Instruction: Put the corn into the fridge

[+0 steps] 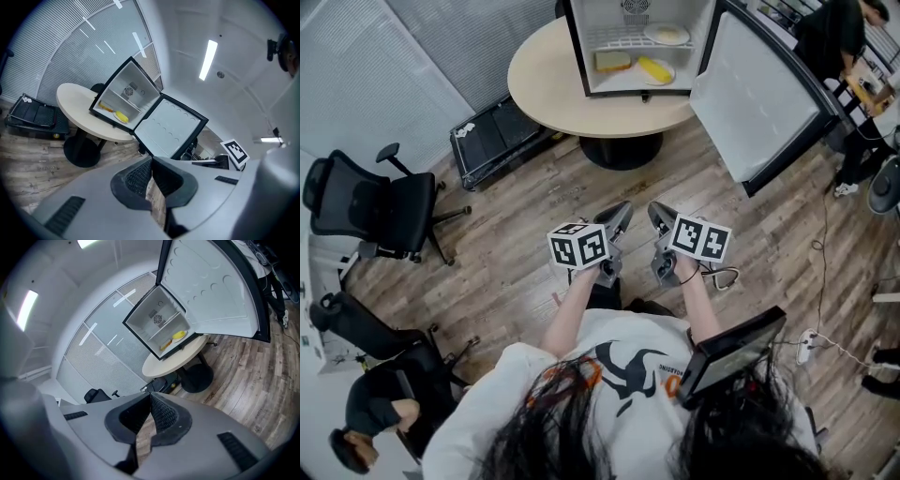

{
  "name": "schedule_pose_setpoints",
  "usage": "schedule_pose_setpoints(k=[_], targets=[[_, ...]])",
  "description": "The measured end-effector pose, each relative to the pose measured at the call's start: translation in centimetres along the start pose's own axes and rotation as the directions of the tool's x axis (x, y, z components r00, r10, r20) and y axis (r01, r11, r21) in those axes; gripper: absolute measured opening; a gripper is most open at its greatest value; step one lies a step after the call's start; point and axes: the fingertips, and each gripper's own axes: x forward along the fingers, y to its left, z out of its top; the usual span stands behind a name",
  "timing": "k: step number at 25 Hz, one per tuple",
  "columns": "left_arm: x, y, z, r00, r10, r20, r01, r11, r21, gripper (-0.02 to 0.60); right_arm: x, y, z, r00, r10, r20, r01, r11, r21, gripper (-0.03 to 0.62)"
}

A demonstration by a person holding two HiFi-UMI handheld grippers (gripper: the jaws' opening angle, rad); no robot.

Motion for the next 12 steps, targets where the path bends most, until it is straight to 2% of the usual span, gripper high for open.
schedule_pose_setpoints(k=[12], targets=[[0.0,-1.6,0.1,1.0,0.001,0.021,-0.002,0.999,0.033,0.01,-1.3,0.4,0.4,1.0,0.024,0.008,-0.024,0.999,-0.028,0.018]])
